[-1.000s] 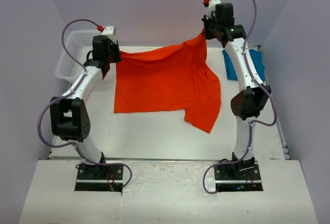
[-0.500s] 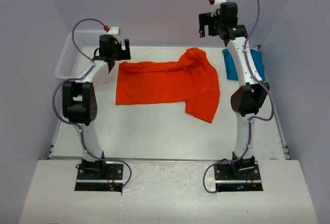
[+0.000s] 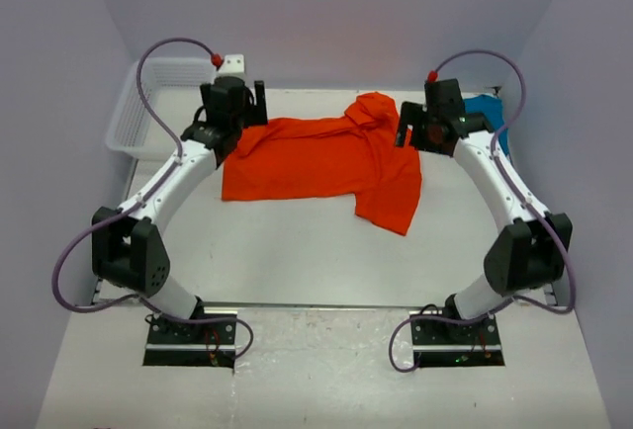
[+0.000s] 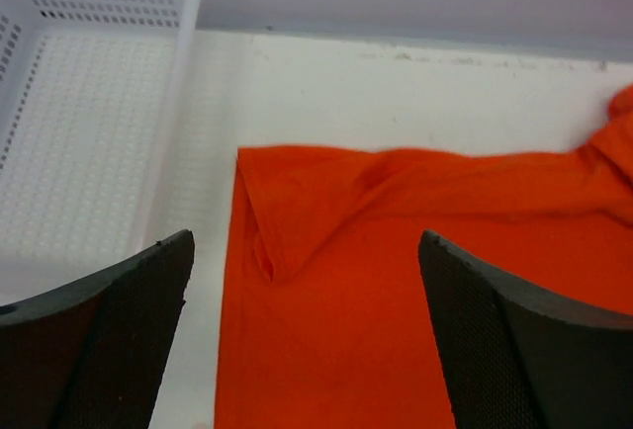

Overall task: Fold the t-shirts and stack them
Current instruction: Flatten out the tshirt

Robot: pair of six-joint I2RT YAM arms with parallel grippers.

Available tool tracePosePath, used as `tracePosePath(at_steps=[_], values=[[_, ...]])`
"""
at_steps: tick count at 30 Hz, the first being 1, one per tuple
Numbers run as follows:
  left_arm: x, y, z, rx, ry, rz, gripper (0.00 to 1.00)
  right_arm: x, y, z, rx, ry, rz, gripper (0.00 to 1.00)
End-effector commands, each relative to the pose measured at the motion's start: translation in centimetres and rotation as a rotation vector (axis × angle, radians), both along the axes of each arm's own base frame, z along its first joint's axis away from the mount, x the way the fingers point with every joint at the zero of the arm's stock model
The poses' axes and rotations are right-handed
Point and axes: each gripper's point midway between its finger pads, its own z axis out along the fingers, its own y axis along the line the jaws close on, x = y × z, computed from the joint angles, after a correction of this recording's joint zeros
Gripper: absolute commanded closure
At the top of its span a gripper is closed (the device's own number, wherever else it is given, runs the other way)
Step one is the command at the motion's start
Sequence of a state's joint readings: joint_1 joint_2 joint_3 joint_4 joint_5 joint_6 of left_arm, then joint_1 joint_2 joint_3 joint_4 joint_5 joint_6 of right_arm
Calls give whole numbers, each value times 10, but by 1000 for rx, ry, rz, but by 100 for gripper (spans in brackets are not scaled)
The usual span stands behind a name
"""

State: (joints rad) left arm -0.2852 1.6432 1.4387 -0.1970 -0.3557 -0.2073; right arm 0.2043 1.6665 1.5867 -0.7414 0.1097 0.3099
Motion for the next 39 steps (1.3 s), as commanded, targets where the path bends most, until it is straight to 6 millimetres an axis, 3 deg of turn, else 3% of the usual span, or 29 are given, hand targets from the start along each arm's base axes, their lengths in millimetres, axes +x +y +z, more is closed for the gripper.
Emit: tracePosePath(at_steps=[1, 3, 4, 6, 7, 11, 17, 24, 26, 32, 39], values=[[-70, 17, -80, 49, 250, 127, 9, -46, 0, -20, 95, 22, -109, 17], [-102, 22, -116, 23, 329, 141, 15, -68, 7, -27, 129, 29, -94, 24], [-110, 21, -127, 6, 346, 133, 17, -83, 7, -49, 137, 78, -110, 28], [-129, 23, -150, 7, 402, 127, 20, -98, 13, -62, 165, 106, -97, 29], [-134, 24, -155, 0, 419, 135, 20, -111, 13, -76, 180, 144, -117, 31], [-141, 28, -165, 14, 474, 159, 20, -127, 17, -103, 188, 217, -116, 33], [-134, 13, -154, -49, 462, 113, 20, -131, 24, -138, 209, 302, -128, 36], [-129, 1, -122, -107, 387, 51, 20, -130, 31, -169, 263, 338, -197, 41], [-128, 2, -115, -101, 371, 41, 20, -125, 32, -168, 302, 294, -235, 41], [-130, 5, -99, -84, 343, 32, 19, -136, 21, -163, 315, 276, -356, 36], [-134, -2, -98, -112, 344, -7, 19, -147, 15, -181, 288, 346, -445, 36]])
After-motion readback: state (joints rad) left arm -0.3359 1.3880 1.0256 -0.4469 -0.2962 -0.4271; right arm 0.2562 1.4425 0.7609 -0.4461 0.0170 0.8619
